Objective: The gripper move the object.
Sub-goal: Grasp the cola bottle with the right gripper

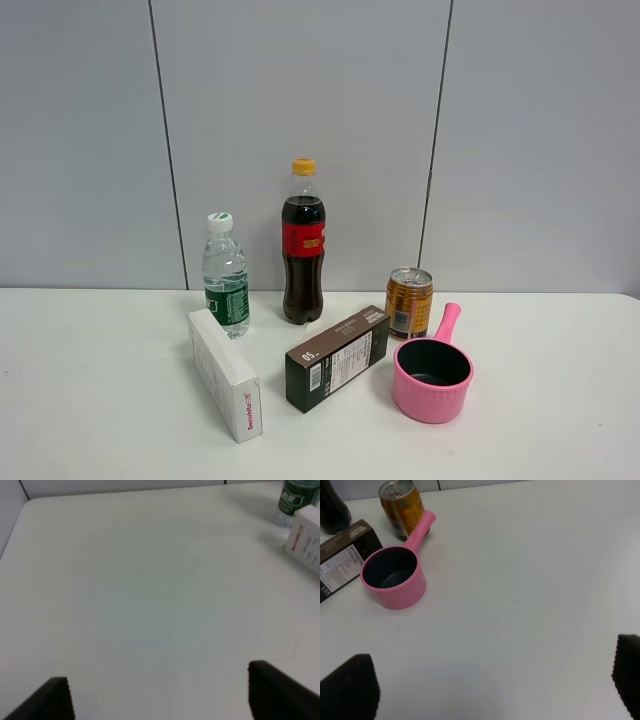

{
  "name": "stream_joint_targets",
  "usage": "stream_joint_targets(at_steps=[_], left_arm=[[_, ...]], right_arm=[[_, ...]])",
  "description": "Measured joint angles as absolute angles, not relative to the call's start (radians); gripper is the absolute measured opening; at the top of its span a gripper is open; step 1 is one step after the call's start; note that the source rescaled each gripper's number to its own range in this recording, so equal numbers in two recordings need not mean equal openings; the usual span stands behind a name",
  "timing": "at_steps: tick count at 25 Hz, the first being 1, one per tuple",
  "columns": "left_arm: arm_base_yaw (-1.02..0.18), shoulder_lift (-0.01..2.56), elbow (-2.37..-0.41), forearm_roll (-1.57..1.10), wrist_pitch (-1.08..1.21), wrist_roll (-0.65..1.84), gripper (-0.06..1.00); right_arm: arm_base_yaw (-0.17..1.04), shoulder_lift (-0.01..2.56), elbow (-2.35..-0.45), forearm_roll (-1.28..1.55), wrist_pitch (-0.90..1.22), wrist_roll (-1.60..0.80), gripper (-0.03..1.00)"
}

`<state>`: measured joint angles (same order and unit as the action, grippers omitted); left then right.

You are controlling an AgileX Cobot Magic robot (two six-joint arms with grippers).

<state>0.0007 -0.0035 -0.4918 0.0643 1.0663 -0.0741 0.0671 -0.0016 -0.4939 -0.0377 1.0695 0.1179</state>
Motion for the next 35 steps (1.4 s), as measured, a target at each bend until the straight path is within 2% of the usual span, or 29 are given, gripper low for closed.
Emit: stream_joint_targets(at_steps=[35], left_arm=[[0.001,-0.004,-0.492,0.064,1.066,-0.074,1.00]], right_arm=[[0.067,-0.002,-0.494,-0.036,1.069,0.118,1.00]])
